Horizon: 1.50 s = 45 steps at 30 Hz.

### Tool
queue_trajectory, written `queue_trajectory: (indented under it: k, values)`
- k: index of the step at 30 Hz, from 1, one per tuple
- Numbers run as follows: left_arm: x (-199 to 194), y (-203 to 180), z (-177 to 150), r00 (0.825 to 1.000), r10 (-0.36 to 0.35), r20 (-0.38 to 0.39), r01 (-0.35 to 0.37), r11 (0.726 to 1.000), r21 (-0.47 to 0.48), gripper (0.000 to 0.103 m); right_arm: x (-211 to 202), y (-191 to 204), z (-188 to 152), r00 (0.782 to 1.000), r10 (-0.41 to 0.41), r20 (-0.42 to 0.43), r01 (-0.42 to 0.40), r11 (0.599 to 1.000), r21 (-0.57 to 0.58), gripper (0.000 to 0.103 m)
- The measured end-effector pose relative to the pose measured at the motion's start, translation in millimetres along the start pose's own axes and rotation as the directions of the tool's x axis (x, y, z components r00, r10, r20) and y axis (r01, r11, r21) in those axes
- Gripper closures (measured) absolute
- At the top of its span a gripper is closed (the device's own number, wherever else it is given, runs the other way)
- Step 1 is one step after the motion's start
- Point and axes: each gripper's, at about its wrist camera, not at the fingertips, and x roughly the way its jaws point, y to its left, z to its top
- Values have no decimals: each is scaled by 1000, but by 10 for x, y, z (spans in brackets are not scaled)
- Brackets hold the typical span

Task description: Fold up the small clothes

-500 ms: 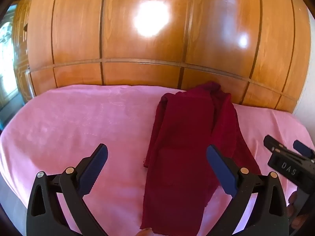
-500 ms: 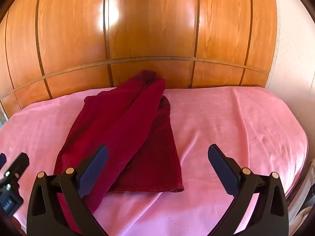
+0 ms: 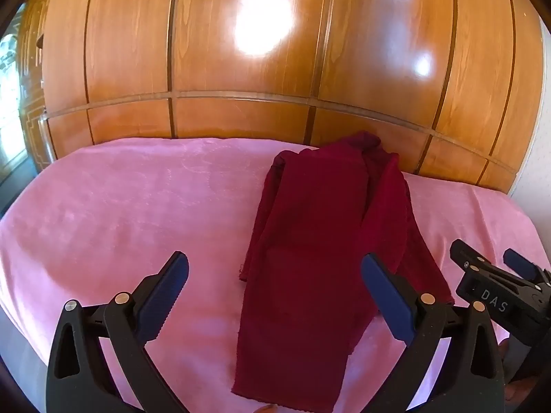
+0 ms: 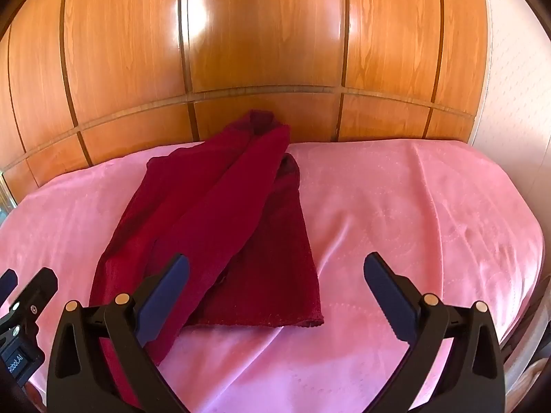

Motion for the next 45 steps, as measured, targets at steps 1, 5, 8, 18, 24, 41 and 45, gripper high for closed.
queue_trajectory:
  k: [1,5,8,18,24,41,45]
  values:
    - [-46,-65,-91,1000,6,14,-6,1000,4,4,0,-1,-2,1000,-1,2,1,1000,-3,2]
    - [-79,-145,-215,999,12,34,-12,1000,4,4,12,-6,-16,1000,6,-5,-6,1000,0,2]
    - [-97,-198,-245,999,23,41,-23,1000,10,4,0,1,-17,1000,4,-1,-4,1000,-4,2]
    - [-133,-214,-277,999,33,44,-34,999,24,4,-13,11,-29,1000,8,0,-8,1000,-14,2]
    - [-151,-225,-285,998,40,48,-41,999,36,4,-26,16,-50,1000,11,9,-11,1000,-10,2]
    - [-181,-237,-264,997,38,60,-40,999,37,4,-3,-23,-98,1000,19,0,-19,1000,7,2]
    - [-172,-256,-273,998,41,57,-43,998,42,4,12,-26,-116,1000,23,-6,-23,1000,6,2]
